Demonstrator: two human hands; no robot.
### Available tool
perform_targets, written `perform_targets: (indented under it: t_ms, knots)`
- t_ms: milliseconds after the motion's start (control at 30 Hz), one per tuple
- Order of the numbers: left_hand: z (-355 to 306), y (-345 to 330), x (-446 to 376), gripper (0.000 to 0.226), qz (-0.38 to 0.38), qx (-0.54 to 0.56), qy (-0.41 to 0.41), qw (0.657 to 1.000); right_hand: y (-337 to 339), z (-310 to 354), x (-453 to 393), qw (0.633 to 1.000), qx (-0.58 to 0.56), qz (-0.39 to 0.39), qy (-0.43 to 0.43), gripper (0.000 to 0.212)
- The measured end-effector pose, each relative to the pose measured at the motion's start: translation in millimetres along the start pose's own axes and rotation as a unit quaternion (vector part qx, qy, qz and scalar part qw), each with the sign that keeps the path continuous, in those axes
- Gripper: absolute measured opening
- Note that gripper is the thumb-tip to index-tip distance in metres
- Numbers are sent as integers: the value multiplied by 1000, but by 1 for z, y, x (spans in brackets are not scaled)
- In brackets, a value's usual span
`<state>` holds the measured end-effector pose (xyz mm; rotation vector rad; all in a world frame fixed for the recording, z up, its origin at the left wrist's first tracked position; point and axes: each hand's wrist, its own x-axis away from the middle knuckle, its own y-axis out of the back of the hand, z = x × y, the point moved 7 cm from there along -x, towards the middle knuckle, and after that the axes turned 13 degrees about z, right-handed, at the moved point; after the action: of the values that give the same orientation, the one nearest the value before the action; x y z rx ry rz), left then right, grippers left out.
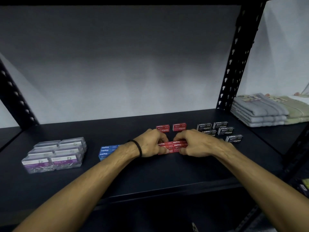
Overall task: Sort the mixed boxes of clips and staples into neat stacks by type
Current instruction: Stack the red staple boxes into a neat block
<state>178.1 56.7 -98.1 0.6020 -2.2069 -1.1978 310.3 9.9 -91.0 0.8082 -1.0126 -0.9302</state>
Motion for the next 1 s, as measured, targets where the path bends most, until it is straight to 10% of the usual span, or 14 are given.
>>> perform_targets:
  t_ms: [1000]
  knots:
    - [6,31,11,49,-66,1,12,998,14,5,-1,999,-16,-29,-4,51]
